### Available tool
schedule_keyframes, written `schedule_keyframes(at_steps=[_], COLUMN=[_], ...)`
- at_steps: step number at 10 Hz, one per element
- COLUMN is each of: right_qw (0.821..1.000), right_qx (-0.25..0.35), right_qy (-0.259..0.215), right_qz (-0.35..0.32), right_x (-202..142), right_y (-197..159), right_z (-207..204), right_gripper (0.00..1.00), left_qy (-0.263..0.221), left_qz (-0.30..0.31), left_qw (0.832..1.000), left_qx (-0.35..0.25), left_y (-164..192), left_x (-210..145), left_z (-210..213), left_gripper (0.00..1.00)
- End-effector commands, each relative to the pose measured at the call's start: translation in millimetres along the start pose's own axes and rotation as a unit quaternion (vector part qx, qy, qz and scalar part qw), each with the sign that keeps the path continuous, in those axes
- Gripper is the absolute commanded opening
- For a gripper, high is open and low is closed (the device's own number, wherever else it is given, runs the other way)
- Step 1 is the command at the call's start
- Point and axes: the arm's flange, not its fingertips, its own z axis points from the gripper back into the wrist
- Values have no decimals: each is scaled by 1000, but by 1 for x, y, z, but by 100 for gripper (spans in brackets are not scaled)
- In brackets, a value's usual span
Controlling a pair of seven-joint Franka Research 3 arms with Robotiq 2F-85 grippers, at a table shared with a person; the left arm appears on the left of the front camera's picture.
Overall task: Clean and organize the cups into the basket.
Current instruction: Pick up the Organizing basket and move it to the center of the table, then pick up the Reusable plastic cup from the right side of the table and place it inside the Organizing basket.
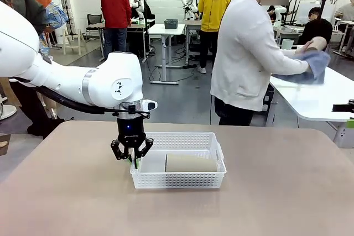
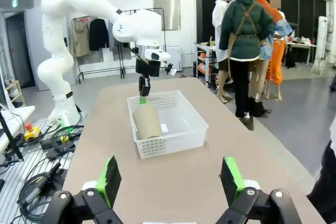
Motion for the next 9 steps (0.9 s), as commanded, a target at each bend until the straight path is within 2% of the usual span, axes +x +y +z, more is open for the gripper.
schedule_keyframes(at_steps=[1, 9], right_qw=[1000, 1000], right_qx=[-20, -7], right_qy=[4, 1], right_qz=[12, 0], right_x=[-6, -3], right_y=[2, 1], right_z=[0, 4], right_gripper=[100, 100], left_qy=[-3, -3], left_qz=[0, 0], left_qw=[1000, 1000], left_qx=[-1, -1], left_y=[-1, -1], left_x=[0, 0], left_z=[1, 1], left_gripper=[0, 0])
